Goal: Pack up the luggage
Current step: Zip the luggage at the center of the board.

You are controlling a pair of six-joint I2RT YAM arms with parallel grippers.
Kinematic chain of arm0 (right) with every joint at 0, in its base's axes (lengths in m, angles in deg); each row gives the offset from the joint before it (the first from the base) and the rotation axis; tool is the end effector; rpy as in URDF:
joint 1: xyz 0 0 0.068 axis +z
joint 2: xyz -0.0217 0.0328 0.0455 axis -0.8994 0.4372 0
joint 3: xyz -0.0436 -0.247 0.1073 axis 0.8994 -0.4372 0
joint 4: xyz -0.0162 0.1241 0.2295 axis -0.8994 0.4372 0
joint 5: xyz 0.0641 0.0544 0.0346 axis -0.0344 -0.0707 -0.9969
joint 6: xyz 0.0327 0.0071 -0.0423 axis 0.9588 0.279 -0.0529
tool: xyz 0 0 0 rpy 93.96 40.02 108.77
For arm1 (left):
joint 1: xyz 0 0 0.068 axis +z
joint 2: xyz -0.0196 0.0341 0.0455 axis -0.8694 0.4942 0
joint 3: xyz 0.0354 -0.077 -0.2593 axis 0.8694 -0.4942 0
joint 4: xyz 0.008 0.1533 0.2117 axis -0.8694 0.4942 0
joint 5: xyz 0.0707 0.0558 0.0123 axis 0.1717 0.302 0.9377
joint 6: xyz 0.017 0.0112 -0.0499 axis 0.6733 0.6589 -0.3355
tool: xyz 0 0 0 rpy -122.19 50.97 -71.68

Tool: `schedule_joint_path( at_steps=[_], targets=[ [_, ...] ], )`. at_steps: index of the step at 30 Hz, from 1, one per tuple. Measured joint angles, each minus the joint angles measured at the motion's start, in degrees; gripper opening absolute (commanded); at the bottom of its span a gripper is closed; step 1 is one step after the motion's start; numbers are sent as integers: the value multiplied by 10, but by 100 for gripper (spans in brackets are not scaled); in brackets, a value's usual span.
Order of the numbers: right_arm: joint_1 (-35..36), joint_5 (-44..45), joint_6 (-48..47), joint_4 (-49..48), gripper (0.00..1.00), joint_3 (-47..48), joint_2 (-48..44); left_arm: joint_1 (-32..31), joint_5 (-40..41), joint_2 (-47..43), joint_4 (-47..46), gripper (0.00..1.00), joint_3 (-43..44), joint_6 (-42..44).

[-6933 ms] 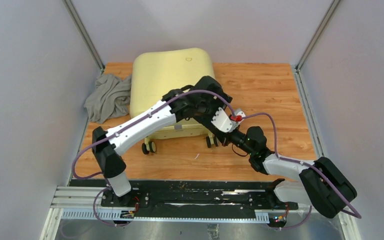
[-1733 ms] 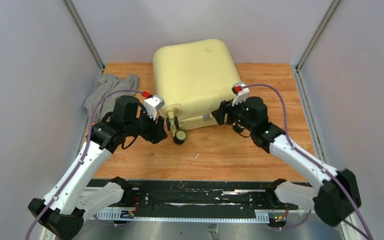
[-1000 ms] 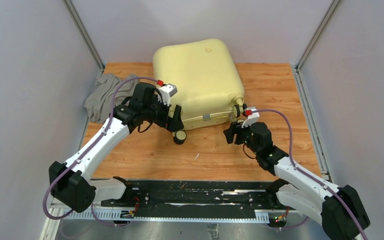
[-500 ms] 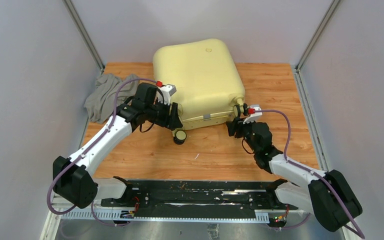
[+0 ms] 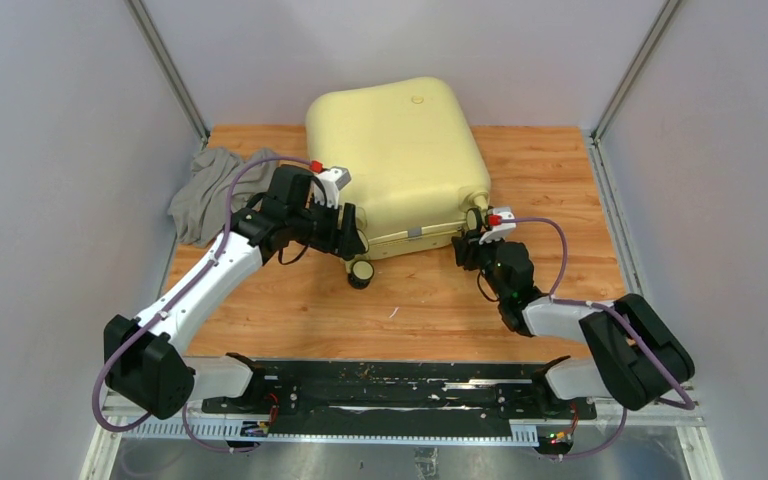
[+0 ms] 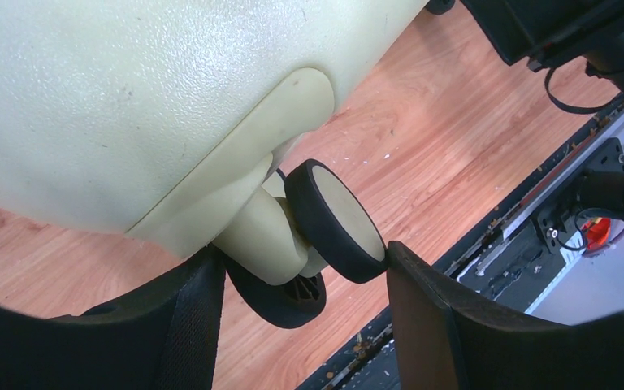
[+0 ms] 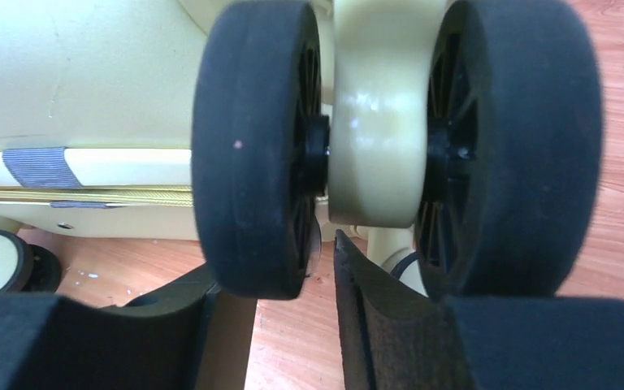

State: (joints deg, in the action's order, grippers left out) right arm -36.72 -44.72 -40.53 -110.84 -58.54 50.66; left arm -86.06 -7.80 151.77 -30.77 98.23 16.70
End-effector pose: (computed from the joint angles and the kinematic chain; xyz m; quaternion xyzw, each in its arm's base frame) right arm 0.2156 0.1095 0.1884 -0.0741 0.7208 0.2180 0.6538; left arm 0.2379 -0.1297 0.3079 0.1834 0.8838 -0.2987 0.3098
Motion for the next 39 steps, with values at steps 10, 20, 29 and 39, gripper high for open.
schedule_joint_path(
  at_steps=[10, 20, 29, 39],
  targets=[
    [-4, 12, -4, -91, 29, -1, 62, 0, 1, -3, -5, 0, 3, -2],
    [-5, 17, -5, -161, 1, -1, 107, 0, 9, -8, -7, 0, 4, -1],
    [-6, 15, -3, -197, 0, -1, 130, 1, 10, -8, -9, 0, 7, -3],
    [20, 29, -3, -227, 0, -4, 146, 1, 10, -7, -8, 0, 8, -7]
  ],
)
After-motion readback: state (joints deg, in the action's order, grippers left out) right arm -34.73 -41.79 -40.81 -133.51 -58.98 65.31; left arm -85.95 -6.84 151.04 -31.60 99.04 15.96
